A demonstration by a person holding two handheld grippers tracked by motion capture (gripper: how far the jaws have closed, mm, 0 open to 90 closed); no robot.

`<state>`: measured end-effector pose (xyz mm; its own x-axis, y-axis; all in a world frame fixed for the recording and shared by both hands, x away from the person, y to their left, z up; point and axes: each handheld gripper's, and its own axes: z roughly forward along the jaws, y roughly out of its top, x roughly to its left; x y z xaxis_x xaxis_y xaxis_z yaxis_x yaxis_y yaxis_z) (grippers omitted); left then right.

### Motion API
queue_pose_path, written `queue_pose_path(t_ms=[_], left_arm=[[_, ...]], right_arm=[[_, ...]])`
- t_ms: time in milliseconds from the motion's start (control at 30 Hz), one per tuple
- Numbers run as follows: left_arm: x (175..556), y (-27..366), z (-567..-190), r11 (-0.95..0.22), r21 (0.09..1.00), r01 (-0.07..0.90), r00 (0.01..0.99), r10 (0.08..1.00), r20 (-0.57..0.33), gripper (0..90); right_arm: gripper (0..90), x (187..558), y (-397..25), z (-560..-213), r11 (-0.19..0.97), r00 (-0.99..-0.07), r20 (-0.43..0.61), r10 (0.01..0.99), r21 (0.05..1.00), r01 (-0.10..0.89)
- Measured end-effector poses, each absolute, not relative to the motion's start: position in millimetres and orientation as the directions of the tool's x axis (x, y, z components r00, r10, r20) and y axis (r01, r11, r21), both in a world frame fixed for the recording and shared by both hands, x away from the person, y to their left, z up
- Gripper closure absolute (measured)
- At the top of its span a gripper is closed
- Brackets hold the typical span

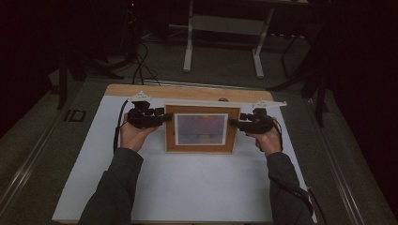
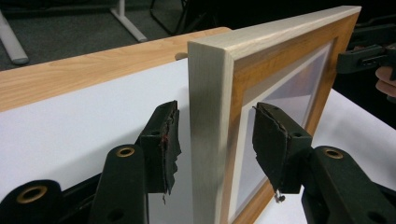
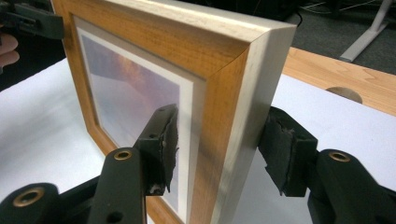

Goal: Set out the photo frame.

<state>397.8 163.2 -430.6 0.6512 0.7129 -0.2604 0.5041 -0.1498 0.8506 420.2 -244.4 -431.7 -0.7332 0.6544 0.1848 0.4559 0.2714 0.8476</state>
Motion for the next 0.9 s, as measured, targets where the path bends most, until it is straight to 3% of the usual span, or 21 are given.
queue_pose_path(t_ms=[900], left_arm=[[357, 198, -434, -0.155, 0.832, 0.532, 0.646, 0.710, -0.281, 56.1]], right_arm=[[53.7, 393, -268, -437, 0.297, -0.736, 0.166, 0.656, 0.840, 0.454]])
